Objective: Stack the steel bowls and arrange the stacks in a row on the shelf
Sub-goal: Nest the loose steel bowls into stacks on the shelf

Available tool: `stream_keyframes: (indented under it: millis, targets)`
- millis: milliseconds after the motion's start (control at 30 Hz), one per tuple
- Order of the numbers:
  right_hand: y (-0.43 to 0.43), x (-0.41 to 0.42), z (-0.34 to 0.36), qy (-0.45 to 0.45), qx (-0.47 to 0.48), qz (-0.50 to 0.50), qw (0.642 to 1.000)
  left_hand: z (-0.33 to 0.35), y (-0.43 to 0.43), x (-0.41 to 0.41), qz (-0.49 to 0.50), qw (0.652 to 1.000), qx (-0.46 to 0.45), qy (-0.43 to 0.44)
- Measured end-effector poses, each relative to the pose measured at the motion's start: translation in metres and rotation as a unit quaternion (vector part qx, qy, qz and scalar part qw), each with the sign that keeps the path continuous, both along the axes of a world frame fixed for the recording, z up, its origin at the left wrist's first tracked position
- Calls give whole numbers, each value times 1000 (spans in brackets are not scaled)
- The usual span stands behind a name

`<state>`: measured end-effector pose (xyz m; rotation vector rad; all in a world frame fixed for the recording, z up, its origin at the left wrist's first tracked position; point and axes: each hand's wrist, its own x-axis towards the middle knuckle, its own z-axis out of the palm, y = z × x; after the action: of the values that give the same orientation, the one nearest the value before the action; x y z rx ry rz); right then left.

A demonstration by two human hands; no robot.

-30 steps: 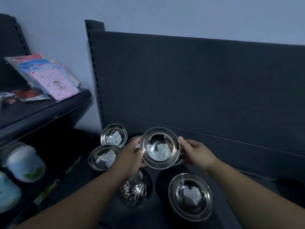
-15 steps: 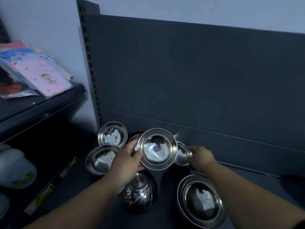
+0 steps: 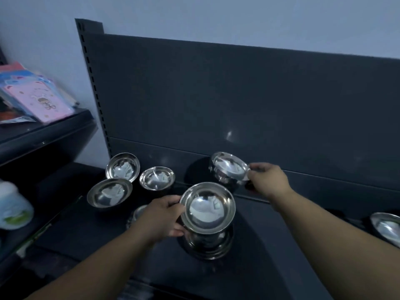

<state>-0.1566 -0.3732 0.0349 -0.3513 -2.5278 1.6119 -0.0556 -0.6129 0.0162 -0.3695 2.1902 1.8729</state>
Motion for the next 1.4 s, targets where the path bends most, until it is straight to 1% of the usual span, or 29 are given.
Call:
stream_keyframes:
  millis: [133,233,367,500,533,633,700,833,933,1000,1033,1133,1233,1400]
  targets:
    - [20,24,15,15,-42,28,999,-7,15,11,30,998,-55,10]
    - [25,44,19,5,-33,71,997,-15,22,17,56,995,-77,16]
    - [25,64,13,-22,12,123,992,-27,29,23,95,993,-65,27]
    - [18,71,1,-36,36,155,987,-32,30,33,151,988,-12,40]
    - [15,72,-2,-38,37,159,986,-34,29,35,158,986,-17,45]
    - [2,73,-10,-56,18,165,984,-41,23,40,166,982,-69,50]
    - [-5,74,-13,-72,-6,170,983,-45,19,42,167,982,-73,43]
    - [-9,78,-24,-77,-32,150,985,-38,25,46,131,990,-21,47]
    - [-4,87,-39,-59,15,125,990,-40,27,43,106,992,7,64]
    - [-3,100,-47,-65,40,140,987,-42,27,39,90,994,24,61]
    - [-3,108,-50,-74,31,154,985,-42,27,37,79,994,43,56]
    - [-8,127,-56,-106,-40,175,978,-42,27,30,23,994,94,48]
    - [-9,131,-61,-105,-90,121,983,-43,30,21,-18,992,112,49]
    - [14,137,-68,-69,-128,22,989,-48,59,8,-116,985,117,48]
